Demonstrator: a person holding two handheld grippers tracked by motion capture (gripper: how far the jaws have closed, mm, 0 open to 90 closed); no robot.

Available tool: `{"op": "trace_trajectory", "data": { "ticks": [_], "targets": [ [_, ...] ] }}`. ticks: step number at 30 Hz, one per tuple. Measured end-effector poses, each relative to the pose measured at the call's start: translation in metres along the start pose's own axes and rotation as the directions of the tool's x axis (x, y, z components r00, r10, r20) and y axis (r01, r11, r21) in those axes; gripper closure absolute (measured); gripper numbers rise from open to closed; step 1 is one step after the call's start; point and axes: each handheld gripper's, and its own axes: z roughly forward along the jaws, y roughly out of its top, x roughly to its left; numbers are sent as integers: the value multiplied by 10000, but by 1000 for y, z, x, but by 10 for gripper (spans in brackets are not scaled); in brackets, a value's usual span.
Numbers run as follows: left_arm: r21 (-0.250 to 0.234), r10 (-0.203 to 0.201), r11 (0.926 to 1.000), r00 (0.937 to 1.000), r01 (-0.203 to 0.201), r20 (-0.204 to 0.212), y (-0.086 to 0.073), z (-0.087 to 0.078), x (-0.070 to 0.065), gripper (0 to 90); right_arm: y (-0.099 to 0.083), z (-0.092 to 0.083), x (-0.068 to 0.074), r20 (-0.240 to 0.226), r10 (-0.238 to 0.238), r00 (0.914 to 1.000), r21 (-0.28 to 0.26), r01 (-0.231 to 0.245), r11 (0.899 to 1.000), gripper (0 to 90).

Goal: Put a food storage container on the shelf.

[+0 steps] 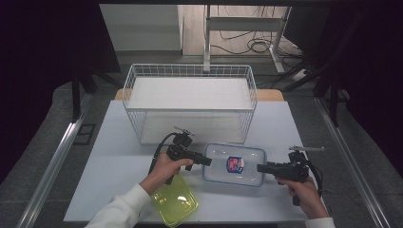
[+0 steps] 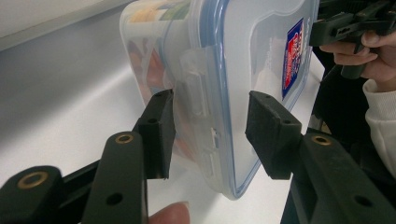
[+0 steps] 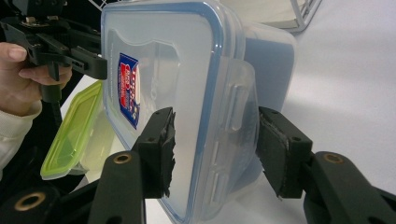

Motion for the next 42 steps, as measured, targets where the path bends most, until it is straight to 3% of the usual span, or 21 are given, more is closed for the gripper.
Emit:
{"op": "trace_trajectory", "data": {
  "ticks": [9,23,34,42],
  "targets": [
    [-85,167,9998,9998,-168,-51,-1,0,-2,528,-1,-1,3,117,4,9999,-29,-4,10000,488],
    [-326,403,9986,9990,-409,-201,-3,-8,-8,532,-3,-1,5,-75,81,9999,-146,-82,9999,499],
    [-724,660,9951,9977,-671,-184,-5,-24,-13,531,6,-7,22,-38,-441,9990,-458,439,9980,503],
    [-1092,620,9920,9978,-640,-220,-9,-42,-15,531,17,-4,39,-19,-910,9959,-532,907,9945,503]
  ]
}}
